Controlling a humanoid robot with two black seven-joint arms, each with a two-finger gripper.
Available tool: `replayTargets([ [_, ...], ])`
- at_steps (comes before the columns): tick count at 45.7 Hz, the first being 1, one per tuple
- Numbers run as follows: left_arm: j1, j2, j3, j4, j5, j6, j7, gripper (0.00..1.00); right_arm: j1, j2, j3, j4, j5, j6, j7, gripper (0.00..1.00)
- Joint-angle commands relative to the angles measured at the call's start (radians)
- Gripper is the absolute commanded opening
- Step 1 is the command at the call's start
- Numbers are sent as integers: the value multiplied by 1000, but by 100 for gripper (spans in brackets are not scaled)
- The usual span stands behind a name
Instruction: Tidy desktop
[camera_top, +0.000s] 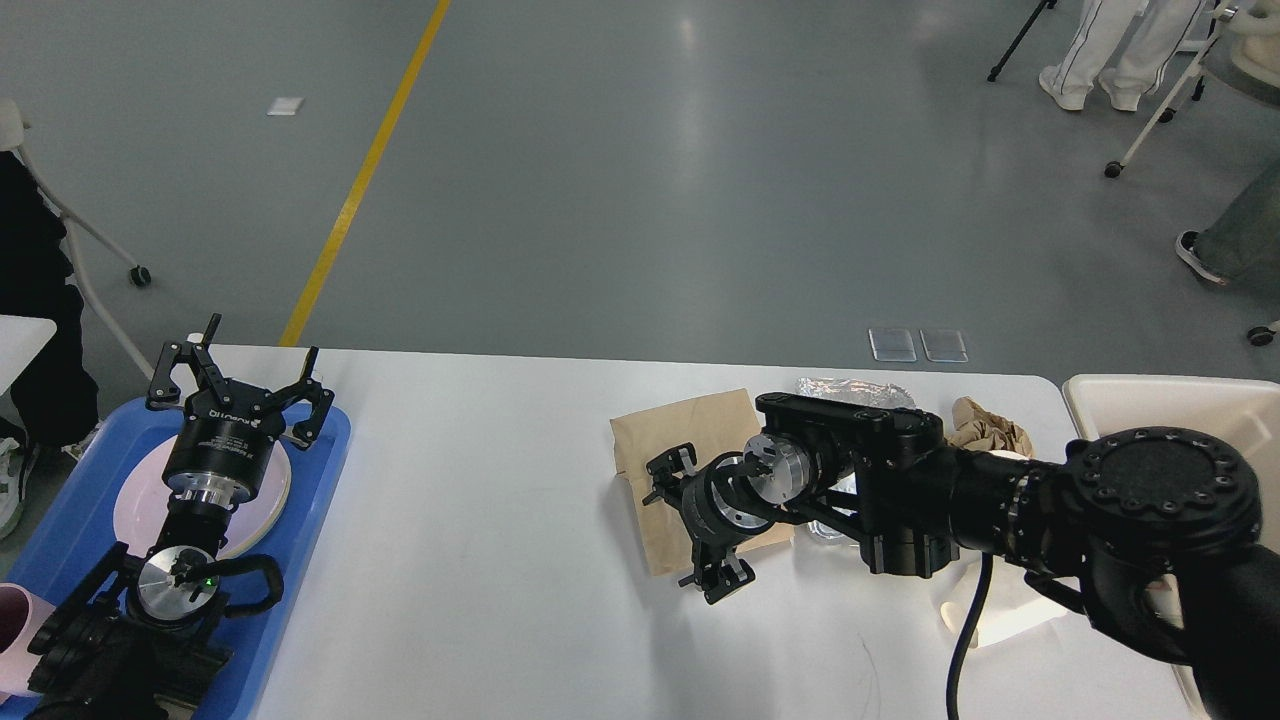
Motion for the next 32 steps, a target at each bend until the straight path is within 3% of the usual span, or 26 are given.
replayTargets([
  [1, 0, 0, -1, 0, 1, 0, 0, 96, -3, -12, 0, -27, 0, -6, 2, 96],
  [12, 0, 0, 1, 0, 1, 0, 0, 96, 107, -101, -20, 15, -15, 37, -1, 97],
  [21, 0, 0, 1, 0, 0, 0, 0, 96, 299, -127, -202, 35, -38, 127, -1, 97],
  [25, 0, 0, -1, 0, 1, 0, 0, 96, 313, -130, -211, 10, -40, 117, 1, 96],
  [32, 0, 0, 1, 0, 0, 0, 0, 96, 190, 5, -194, -184, -41, 113, 2, 95],
])
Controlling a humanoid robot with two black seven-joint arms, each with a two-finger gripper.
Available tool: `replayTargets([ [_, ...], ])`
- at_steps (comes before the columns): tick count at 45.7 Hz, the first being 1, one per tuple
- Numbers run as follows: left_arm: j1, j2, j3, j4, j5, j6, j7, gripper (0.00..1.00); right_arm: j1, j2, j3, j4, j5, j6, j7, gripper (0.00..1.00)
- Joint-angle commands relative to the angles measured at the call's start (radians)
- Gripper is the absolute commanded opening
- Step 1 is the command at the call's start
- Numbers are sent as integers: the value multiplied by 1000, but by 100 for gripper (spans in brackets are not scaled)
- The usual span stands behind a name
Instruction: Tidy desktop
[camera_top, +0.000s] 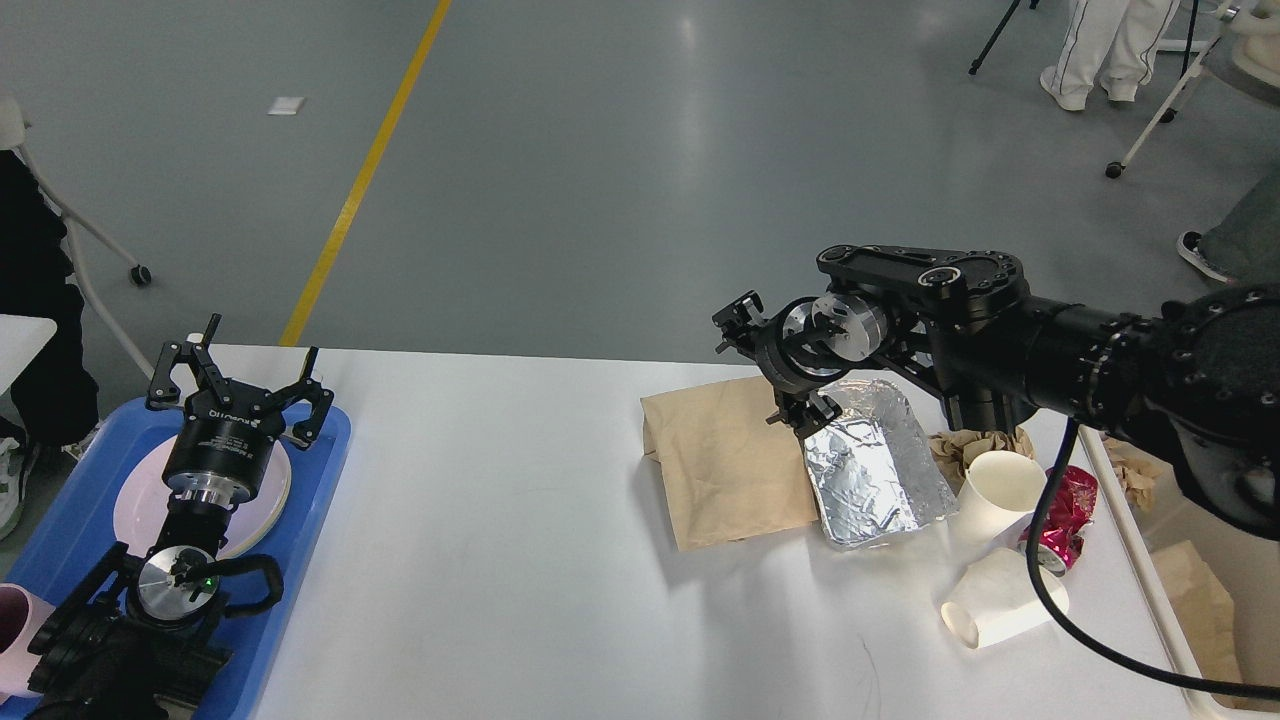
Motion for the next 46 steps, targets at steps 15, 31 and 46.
replayTargets([
  [15, 0, 0, -1, 0, 0, 0, 0, 96, -217, 207, 16, -276, 0, -4, 133, 88],
  [31, 0, 0, -1, 0, 1, 0, 0, 96, -329, 205, 13, -267, -65, -1, 156, 80],
  [46, 0, 0, -1, 0, 0, 0, 0, 96, -388, 205, 13, -253, -65, 2, 209, 78],
])
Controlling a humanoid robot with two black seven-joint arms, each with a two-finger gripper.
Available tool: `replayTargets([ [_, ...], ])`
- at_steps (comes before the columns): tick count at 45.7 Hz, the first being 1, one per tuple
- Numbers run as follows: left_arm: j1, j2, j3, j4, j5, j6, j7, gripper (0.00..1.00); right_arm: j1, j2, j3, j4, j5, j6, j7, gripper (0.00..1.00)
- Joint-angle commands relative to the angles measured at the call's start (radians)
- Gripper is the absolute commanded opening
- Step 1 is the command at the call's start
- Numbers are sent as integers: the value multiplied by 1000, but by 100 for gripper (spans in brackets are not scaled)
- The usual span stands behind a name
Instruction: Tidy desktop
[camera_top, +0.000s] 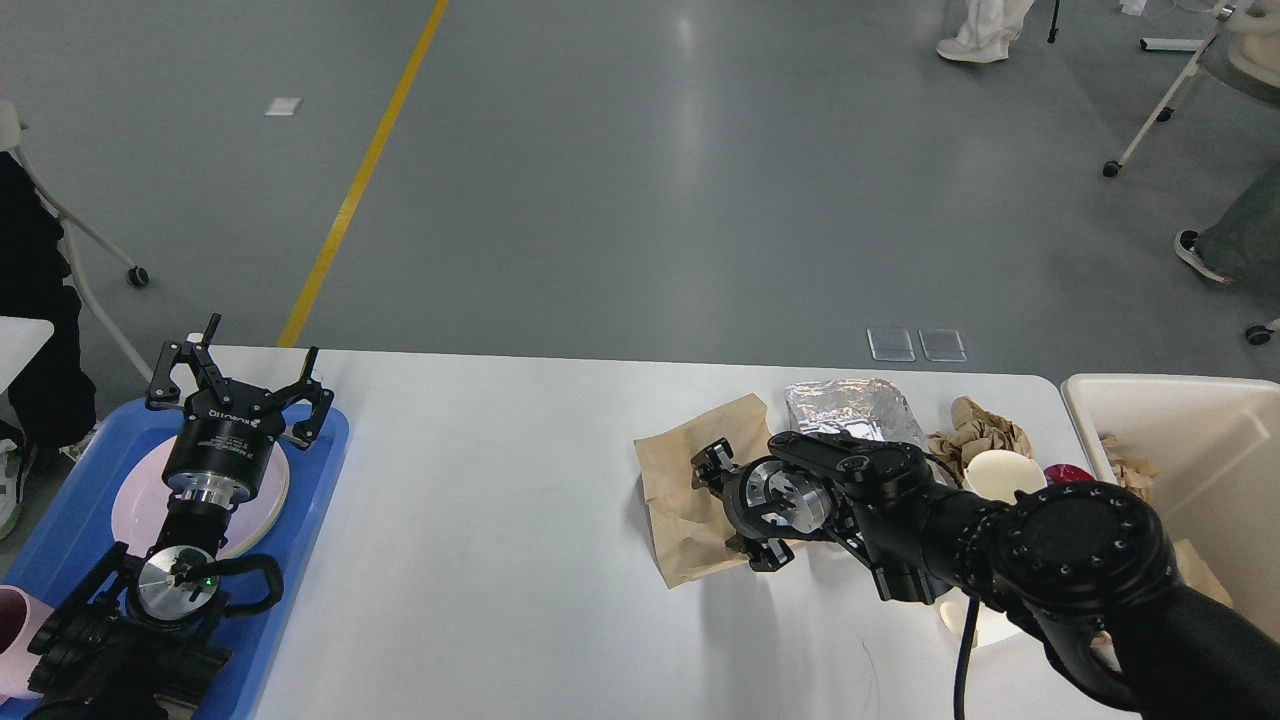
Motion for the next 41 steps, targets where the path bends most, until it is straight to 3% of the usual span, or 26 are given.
replayTargets([
  [1, 0, 0, 0, 0, 1, 0, 0, 96, -7, 0, 0, 0, -2, 2, 16, 78],
  [3, 0, 0, 0, 0, 1, 0, 0, 96, -9, 0, 0, 0, -2, 2, 16, 77],
  [6, 0, 1, 0, 0, 1, 2, 0, 96, -16, 0, 0, 6, -2, 3, 16, 65],
  [8, 0, 1, 0, 0, 1, 2, 0, 96, -21, 0, 0, 19, -2, 3, 16, 52],
  [11, 0, 0, 0, 0, -1, 2, 0, 96, -21, 0, 0, 33, -2, 3, 16, 23],
  [12, 0, 1, 1, 0, -1, 2, 0, 96, -23, 0, 2, 34, -2, 3, 16, 18],
  [15, 0, 1, 0, 0, -1, 0, 0, 96, -21, 0, 0, 34, -2, 3, 15, 14],
  [18, 0, 1, 0, 0, -1, 2, 0, 96, -21, 0, 0, 34, -2, 3, 15, 3],
  [35, 0, 1, 0, 0, -1, 0, 0, 96, -21, 5, 2, 69, 1, 11, 2, 0],
  [41, 0, 1, 1, 0, -1, 0, 0, 96, 31, -18, 2, 226, 8, 11, -5, 0],
])
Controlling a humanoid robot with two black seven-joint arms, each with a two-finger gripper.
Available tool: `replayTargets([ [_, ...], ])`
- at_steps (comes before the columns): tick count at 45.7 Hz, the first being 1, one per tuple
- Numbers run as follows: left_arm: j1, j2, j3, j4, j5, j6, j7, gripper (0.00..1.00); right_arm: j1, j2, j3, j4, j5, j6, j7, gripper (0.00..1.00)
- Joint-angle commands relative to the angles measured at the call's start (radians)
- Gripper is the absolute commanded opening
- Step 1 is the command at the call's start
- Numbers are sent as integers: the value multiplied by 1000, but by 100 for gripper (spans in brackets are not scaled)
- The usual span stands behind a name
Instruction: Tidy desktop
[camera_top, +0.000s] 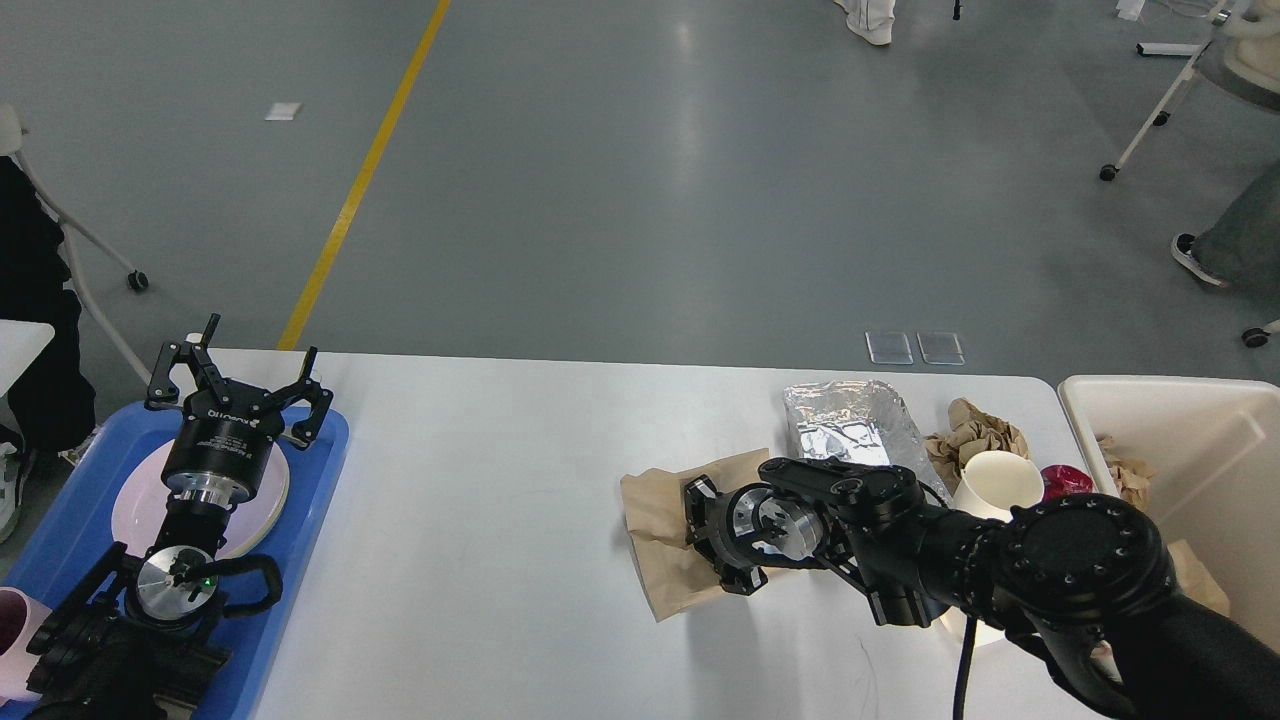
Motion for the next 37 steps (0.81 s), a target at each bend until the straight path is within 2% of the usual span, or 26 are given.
replayTargets([
  [1, 0, 0, 1, 0, 2, -1, 0, 96, 48, -37, -1, 149, 11, -4, -8, 0],
  [6, 0, 0, 1, 0, 0, -1, 0, 96, 49, -112, -1, 289, 11, -18, -15, 0],
  [13, 0, -1, 1, 0, 0, -1, 0, 96, 77, -161, -1, 320, 13, -4, -17, 0],
  [19, 0, -1, 1, 0, 0, -1, 0, 96, 162, -251, -13, 378, 13, 5, -20, 0],
  [20, 0, 0, 1, 0, 0, -1, 0, 96, 181, -268, -19, 393, 11, 5, -20, 5],
  [21, 0, 0, 0, 0, 0, -1, 0, 96, 204, -287, -25, 410, 11, 5, -20, 17],
  [24, 0, -1, 1, 0, 2, -1, 0, 96, 284, -337, -60, 450, 2, 6, -20, 81],
  [26, 0, -1, 1, 0, 0, -1, 0, 96, 343, -357, -97, 481, 3, 17, -21, 96],
  [27, 0, -1, 1, 0, 0, -1, 0, 96, 371, -363, -120, 496, 3, 32, -20, 100],
  [30, 0, -1, 1, 0, 0, -1, 0, 96, 452, -373, -184, 527, 3, 121, -20, 100],
  [37, 0, -1, 0, 0, 2, -1, 0, 96, 638, -371, -280, 540, 3, 429, -18, 100],
])
